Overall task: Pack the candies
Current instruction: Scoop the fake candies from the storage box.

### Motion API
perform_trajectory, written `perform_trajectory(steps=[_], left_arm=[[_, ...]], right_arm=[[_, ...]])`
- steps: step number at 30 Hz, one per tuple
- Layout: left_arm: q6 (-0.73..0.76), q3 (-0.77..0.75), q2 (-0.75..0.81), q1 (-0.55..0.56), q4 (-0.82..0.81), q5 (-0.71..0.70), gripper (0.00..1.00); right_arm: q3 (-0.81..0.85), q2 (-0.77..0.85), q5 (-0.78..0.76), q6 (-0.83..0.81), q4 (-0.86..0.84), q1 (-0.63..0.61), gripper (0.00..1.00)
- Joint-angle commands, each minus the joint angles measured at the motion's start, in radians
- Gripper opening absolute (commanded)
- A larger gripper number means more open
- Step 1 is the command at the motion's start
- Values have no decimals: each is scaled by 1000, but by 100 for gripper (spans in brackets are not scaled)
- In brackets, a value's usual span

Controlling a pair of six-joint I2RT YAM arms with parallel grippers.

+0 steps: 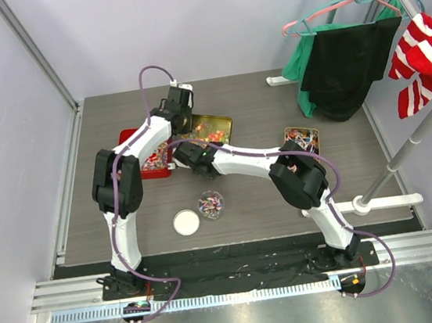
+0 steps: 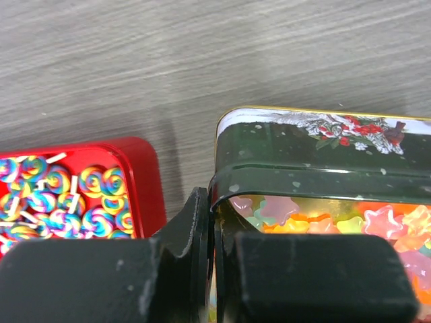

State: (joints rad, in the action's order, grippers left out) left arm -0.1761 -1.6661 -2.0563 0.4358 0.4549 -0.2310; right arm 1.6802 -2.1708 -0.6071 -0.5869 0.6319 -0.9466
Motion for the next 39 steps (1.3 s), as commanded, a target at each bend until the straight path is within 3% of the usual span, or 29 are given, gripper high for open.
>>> perform_trajectory(steps=[1,32,39], left_arm=[[-26,-61,1,20,-1,38,0],[-8,-67,-65,20,31,48,0],[-5,-87,-91,20,47,56,0]], right_arm=[[-42,34,125,74,-55,6,1],[-143,195,280,171,-101,163,1],[-152,212,394,208,-136,196,1]])
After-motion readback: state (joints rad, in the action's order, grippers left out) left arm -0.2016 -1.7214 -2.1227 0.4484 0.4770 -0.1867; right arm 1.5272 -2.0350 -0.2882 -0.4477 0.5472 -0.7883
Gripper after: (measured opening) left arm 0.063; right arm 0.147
